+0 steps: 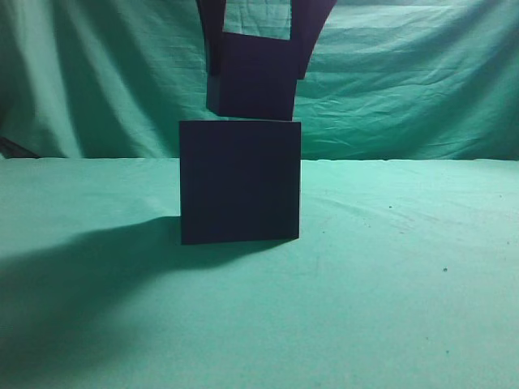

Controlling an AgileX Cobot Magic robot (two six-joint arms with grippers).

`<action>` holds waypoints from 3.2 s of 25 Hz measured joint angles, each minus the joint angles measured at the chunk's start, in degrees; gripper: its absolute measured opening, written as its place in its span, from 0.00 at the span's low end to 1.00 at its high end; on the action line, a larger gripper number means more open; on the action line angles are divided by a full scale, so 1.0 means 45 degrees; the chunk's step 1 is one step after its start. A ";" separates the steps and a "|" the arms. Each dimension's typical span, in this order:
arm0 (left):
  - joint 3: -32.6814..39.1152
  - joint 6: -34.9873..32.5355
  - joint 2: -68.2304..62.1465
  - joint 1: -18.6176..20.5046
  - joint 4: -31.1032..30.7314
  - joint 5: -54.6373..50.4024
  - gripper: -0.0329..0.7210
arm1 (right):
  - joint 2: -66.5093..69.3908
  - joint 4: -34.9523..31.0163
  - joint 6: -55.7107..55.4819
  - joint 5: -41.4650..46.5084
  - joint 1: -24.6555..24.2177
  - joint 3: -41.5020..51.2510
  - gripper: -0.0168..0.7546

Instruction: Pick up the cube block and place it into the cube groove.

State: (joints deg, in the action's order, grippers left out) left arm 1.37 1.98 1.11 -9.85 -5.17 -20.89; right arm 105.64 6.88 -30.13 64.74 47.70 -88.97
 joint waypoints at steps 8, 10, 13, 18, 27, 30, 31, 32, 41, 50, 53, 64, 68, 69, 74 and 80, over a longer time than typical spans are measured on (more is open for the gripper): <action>0.0000 0.0000 0.0000 0.0000 0.0000 0.0000 0.04 | 0.0009 0.0064 -0.0018 -0.0030 0.0356 0.0000 0.59; 0.0000 0.0000 0.0000 0.0000 0.0000 0.0000 0.04 | 0.0032 0.0013 -0.0018 -0.0060 0.0503 0.0000 0.59; 0.0000 0.0000 0.0000 0.0000 0.0000 0.0000 0.04 | 0.0122 -0.0086 -0.0048 -0.0002 0.0598 0.0000 0.59; 0.0000 0.0000 0.0000 0.0000 0.0000 0.0000 0.04 | 0.0182 -0.0086 -0.0048 0.0515 0.0629 0.0000 0.59; 0.0000 0.0000 0.0000 0.0000 0.0000 0.0000 0.04 | 0.0313 -0.0016 -0.0048 0.0496 0.0629 0.0000 0.59; 0.0000 0.0000 0.0000 0.0000 0.0000 0.0000 0.04 | 0.0527 0.0003 0.0156 0.0496 0.0629 0.0000 0.59; 0.0000 0.0000 0.0000 0.0000 0.0000 0.0000 0.04 | 0.0615 0.0003 0.0187 0.0496 0.0629 0.0000 0.59; 0.0000 0.0000 0.0000 0.0000 0.0000 0.0000 0.04 | 0.0663 0.0003 0.0272 0.0446 0.0629 0.0000 0.59; 0.0000 0.0000 0.0000 0.0000 0.0000 0.0000 0.04 | 0.0678 0.1156 0.1264 0.1284 0.0629 -0.2723 0.78; 0.0000 0.0000 0.0000 0.0000 0.0000 0.0000 0.04 | -0.1634 0.1089 0.1758 0.1499 0.0629 -0.3420 0.07; 0.0000 0.0000 0.0000 0.0000 0.0000 0.0000 0.04 | -0.2851 0.0746 0.2003 0.1550 0.0629 -0.3381 0.02; 0.0000 0.0000 0.0000 0.0000 0.0000 0.0000 0.04 | -0.8802 0.0731 0.2439 0.1686 0.0629 0.2734 0.02; 0.0000 0.0000 0.0000 0.0000 0.0000 0.0000 0.04 | -1.0971 0.0637 0.2265 0.1155 0.0629 0.5350 0.02; 0.0000 0.0000 0.0000 0.0000 0.0000 0.0000 0.04 | -1.1490 0.0576 0.2194 0.0887 0.0629 0.5920 0.02; 0.0000 0.0000 0.0000 0.0000 0.0000 0.0000 0.04 | -1.3603 0.0068 0.2127 -0.0007 0.0629 0.7747 0.02; 0.0000 0.0000 0.0000 0.0000 0.0000 0.0000 0.04 | -1.5097 0.0109 0.2810 0.0212 0.0629 0.8017 0.02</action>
State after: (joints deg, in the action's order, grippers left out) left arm 1.37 1.98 1.11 -9.85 -5.17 -20.89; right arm 37.70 7.38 -17.48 65.69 50.53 -52.89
